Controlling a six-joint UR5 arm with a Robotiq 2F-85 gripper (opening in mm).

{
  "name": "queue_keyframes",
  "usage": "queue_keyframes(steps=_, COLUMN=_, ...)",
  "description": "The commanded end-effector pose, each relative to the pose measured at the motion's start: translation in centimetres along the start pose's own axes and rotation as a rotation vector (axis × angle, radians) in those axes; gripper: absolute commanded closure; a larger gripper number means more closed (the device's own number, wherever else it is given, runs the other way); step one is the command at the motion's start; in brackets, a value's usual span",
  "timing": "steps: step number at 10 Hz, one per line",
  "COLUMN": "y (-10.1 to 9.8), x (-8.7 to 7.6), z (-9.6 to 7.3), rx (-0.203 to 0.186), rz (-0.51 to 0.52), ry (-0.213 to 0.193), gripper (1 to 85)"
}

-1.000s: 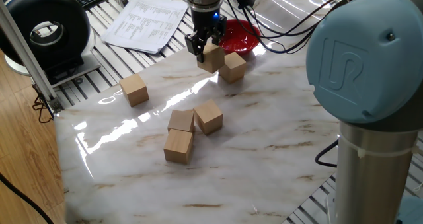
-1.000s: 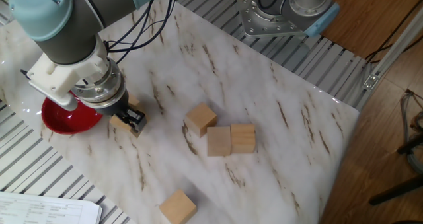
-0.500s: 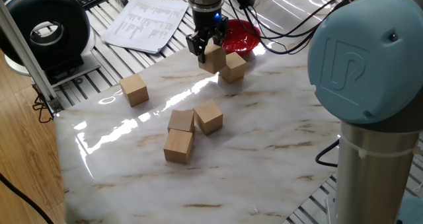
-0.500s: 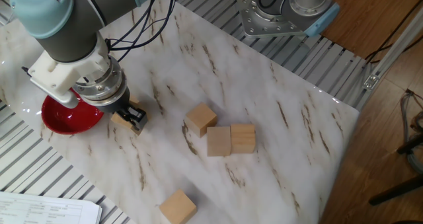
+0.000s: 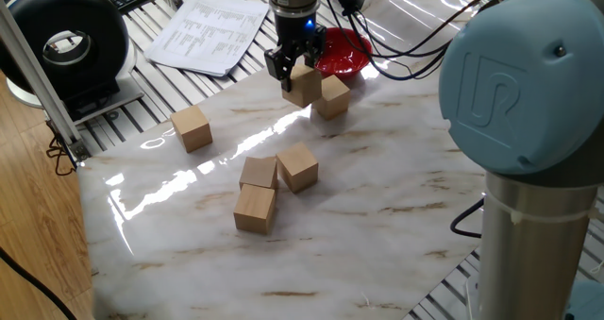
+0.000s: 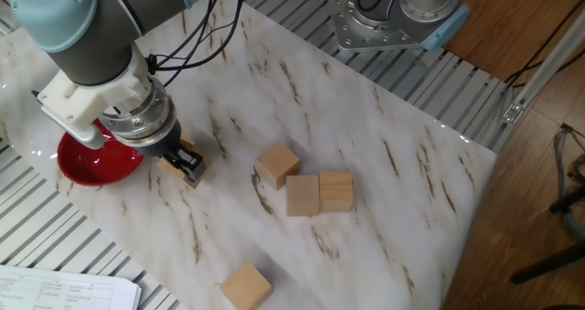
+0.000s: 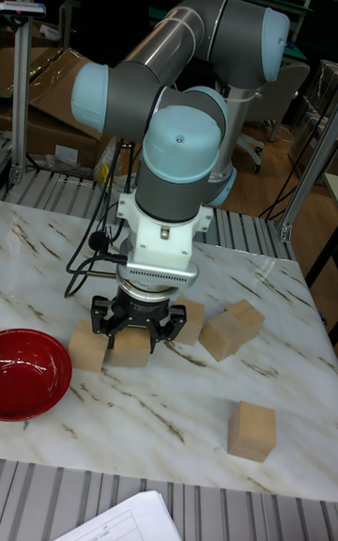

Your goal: Stack the blocks into a pyramid shape

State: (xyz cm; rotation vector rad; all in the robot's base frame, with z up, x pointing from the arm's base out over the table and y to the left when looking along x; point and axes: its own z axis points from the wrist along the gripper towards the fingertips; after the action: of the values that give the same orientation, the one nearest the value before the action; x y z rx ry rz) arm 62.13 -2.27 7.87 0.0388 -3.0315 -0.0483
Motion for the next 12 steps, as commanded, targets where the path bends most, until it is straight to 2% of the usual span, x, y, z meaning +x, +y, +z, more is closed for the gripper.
queue_keyframes(steps=1, y=-0.51, x=0.16, z=-0.03, rx=0.014, rz=0.027, ry=0.009, gripper=51.7)
queue_keyframes(steps=6, y=-0.34, x=0.14, z=0.25, rx=0.019, rz=0.088, ry=0.028, gripper=53.0)
queue_keyframes(steps=12, y=-0.52, x=0.31, z=0.47, rx=0.010, rz=0.095, ry=0.028, gripper=56.0)
